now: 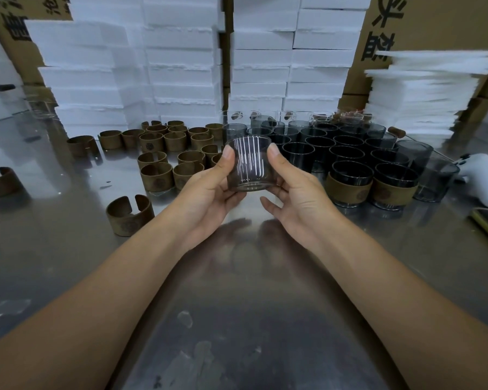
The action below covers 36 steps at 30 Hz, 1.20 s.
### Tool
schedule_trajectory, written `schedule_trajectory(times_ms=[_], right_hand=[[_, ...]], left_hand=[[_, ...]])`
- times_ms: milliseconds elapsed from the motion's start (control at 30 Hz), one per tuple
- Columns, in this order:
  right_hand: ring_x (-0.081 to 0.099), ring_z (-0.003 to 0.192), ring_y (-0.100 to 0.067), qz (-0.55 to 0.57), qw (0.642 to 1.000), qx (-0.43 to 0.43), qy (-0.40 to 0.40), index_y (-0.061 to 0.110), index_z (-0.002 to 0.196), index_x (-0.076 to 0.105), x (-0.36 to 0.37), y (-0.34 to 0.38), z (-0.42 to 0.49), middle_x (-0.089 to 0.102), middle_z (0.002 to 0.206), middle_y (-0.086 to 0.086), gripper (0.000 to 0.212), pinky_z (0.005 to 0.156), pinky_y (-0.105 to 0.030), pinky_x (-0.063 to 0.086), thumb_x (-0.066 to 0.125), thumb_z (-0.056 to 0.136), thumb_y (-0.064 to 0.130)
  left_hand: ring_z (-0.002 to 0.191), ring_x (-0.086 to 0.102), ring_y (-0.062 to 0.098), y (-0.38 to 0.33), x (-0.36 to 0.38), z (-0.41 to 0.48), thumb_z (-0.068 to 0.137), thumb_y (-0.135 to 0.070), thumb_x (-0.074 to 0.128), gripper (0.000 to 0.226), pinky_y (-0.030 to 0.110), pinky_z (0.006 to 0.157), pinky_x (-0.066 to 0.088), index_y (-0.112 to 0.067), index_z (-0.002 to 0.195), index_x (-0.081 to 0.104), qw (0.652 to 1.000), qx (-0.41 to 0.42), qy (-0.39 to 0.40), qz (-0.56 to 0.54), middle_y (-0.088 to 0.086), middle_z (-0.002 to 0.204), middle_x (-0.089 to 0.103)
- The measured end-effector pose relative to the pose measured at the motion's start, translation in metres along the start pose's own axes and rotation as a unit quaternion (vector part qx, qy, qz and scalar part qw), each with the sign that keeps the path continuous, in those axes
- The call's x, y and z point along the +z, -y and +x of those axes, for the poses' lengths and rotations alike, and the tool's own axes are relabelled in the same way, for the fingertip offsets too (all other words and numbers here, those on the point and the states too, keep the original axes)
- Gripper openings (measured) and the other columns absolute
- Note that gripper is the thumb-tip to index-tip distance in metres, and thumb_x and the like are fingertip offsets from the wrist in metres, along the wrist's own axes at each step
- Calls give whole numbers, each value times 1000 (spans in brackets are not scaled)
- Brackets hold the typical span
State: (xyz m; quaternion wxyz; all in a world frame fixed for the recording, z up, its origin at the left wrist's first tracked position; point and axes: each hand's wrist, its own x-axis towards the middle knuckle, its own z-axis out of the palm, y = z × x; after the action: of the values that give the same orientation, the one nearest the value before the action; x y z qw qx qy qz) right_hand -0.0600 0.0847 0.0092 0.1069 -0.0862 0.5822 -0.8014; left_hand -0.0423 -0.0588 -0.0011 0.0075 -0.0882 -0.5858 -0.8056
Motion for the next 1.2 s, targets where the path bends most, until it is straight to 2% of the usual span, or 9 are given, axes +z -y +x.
schedule_trajectory(times_ms=[67,233,367,467,600,800,967,1133,1200], right_hand=[[65,84,-5,8,1000,8,7,26,87,73,1,-1,1,73,87,8,41,81,-29,45,69,58,55],[69,89,-10,-46,998,9,37,23,106,68,8,-4,1,75,99,1,64,90,-35,48,58,60,66],[70,82,-10,-67,998,-4,4,25,94,69,10,-4,-2,75,90,4,53,87,-33,50,57,62,66],[66,86,-7,-103,993,-33,-48,26,97,69,9,-6,-2,73,90,8,38,76,-24,48,61,78,58],[66,86,1,-119,988,-59,-78,26,101,68,10,-6,-2,72,90,13,33,81,-22,48,68,80,50],[61,64,14,-130,990,-47,-22,25,88,73,8,-4,-3,71,75,20,24,57,-6,45,67,82,48],[60,68,11,-127,991,-41,3,30,86,74,2,-1,-3,72,80,18,22,72,-21,40,68,79,50],[61,73,2,-95,995,-27,-1,33,88,75,0,0,0,71,77,17,52,76,-24,43,67,49,66],[63,65,3,-53,998,-15,5,31,77,76,-2,0,1,70,73,14,42,77,-26,43,68,50,63]], left_hand=[[104,66,10,0,1,0,79,-54,50,48,21,86,51,-21,109,68,1000,-2,17,-2,1,108,72],[119,58,15,-1,0,0,80,-62,43,61,35,102,42,-23,125,60,999,-13,31,13,3,124,65],[101,66,12,0,3,1,79,-61,46,54,33,91,46,-22,110,67,998,-9,-36,59,1,108,72],[92,67,7,4,3,3,85,-52,51,38,33,86,48,-23,99,70,991,10,-79,105,-4,97,74],[101,65,11,6,3,3,73,-54,59,48,29,83,49,-22,108,67,994,4,-39,101,-4,104,72],[97,65,12,4,1,2,72,-49,63,58,29,87,49,-13,117,64,996,1,-36,81,-2,101,71],[96,64,13,2,1,0,75,-47,60,53,32,89,46,-13,116,64,996,10,-28,79,1,104,71],[106,62,18,1,0,0,80,-48,55,51,30,89,47,-17,118,64,998,5,-21,66,6,115,69],[108,63,16,1,0,0,81,-49,53,48,29,89,47,-19,117,64,998,2,-11,61,4,116,69]])
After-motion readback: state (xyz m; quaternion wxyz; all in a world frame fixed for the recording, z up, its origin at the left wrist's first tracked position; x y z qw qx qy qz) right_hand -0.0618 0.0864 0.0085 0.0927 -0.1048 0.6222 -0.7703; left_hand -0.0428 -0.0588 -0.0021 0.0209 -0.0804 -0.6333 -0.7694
